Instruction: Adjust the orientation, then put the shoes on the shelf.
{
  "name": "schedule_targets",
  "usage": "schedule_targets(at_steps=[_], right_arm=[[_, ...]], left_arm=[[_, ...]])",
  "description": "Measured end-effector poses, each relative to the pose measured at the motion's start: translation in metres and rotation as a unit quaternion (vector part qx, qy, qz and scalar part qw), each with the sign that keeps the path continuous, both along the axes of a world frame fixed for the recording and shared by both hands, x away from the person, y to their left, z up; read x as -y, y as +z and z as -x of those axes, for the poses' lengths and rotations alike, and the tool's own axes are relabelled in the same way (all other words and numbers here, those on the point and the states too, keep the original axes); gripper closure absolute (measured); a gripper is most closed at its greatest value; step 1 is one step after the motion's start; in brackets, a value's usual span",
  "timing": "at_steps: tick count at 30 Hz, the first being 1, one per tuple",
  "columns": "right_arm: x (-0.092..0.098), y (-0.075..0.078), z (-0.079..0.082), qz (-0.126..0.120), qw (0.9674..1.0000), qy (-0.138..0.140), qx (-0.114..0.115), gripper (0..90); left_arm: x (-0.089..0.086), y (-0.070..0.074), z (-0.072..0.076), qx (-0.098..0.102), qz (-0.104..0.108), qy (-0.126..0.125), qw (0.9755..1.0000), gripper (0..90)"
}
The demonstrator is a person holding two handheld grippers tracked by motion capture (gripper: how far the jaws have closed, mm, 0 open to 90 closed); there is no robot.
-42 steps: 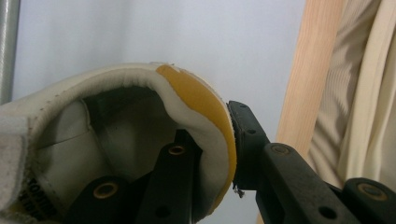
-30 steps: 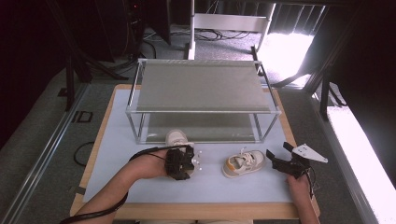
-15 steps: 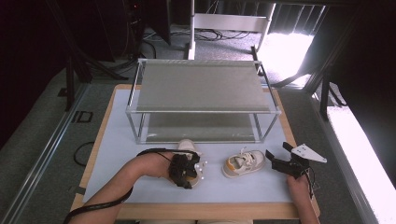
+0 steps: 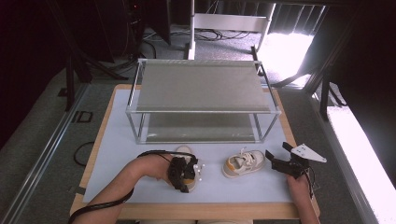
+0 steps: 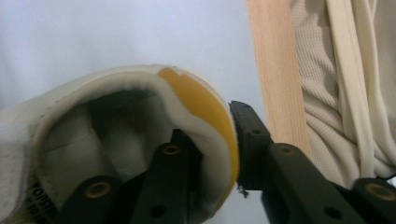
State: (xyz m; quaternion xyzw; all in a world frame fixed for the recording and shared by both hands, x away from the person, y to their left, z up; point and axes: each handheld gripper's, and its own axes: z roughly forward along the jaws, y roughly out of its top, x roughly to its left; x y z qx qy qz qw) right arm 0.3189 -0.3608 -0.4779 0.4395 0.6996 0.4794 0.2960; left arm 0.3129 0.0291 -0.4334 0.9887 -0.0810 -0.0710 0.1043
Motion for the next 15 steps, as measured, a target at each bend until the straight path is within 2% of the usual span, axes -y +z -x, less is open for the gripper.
schedule_targets(at_steps=[2, 5, 6, 9, 11, 13, 15], right_arm=[[0.0002, 0.0000, -0.0003, -0.001, 1.0000, 0.009, -0.002, 13.4], [0.0006, -0.0001, -0.0017, -0.005, 0.9999, 0.006, -0.010, 12.9], [0.0007, 0.0000, -0.0026, -0.004, 0.9999, -0.001, -0.013, 12.9], [0.0010, 0.0001, -0.0040, -0.008, 0.9997, -0.006, -0.022, 12.9], [0.0005, 0.0002, -0.0044, -0.006, 0.9996, -0.014, -0.024, 12.5], [-0.0009, 0.0008, -0.0060, -0.005, 0.9990, -0.023, -0.037, 11.2], [-0.0052, 0.0032, -0.0053, 0.006, 0.9987, -0.025, -0.044, 11.2]], left_arm=[[0.0010, 0.0006, 0.0011, 0.003, -0.004, 0.007, 1.0000, 66.9], [0.0020, 0.0014, 0.0036, 0.004, -0.009, 0.017, 0.9998, 59.9], [0.0018, 0.0013, 0.0045, 0.002, -0.009, 0.027, 0.9996, 58.5], [0.0010, 0.0008, 0.0045, 0.000, -0.008, 0.035, 0.9993, 57.1], [0.0009, 0.0008, 0.0046, -0.002, -0.005, 0.032, 0.9995, 55.7], [0.0005, 0.0010, 0.0042, -0.004, -0.003, 0.032, 0.9995, 54.7], [0.0007, 0.0011, 0.0041, -0.004, -0.005, 0.031, 0.9995, 54.7]])
